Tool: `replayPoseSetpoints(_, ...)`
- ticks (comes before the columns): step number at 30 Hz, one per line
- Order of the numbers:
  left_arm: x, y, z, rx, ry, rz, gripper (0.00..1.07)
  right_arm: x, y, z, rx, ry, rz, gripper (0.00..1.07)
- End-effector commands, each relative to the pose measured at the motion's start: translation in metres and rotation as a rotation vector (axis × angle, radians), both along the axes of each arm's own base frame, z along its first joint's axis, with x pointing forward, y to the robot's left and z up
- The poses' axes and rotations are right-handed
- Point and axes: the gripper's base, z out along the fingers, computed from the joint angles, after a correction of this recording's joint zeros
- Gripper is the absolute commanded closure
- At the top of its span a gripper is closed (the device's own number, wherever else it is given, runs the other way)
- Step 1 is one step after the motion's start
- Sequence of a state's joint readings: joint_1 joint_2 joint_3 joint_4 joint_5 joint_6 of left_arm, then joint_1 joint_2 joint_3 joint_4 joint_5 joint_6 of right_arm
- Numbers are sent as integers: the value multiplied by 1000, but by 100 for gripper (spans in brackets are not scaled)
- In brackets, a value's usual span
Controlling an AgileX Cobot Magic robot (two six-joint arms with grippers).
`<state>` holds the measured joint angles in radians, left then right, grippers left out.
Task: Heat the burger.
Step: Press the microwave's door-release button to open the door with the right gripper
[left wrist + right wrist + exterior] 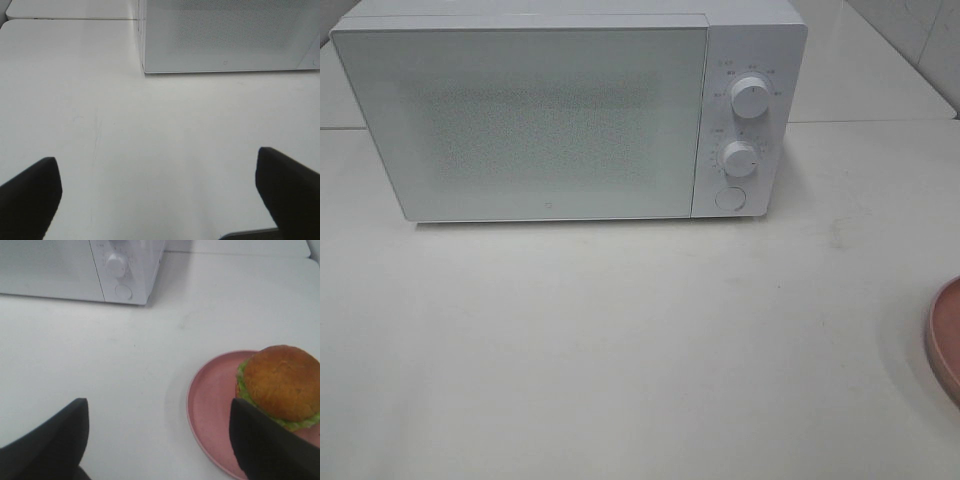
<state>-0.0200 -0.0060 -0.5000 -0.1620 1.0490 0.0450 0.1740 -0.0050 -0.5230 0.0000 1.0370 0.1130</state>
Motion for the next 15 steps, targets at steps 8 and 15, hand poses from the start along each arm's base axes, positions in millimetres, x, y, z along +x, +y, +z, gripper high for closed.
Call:
replayPoseSetpoints(8,-3,0,0,-4,-35,8,9,26,4,24,0,-47,-4,32)
replayPoseSetpoints(15,-3,0,0,-4,-35,8,9,50,9,25,-7,-4,-4,32)
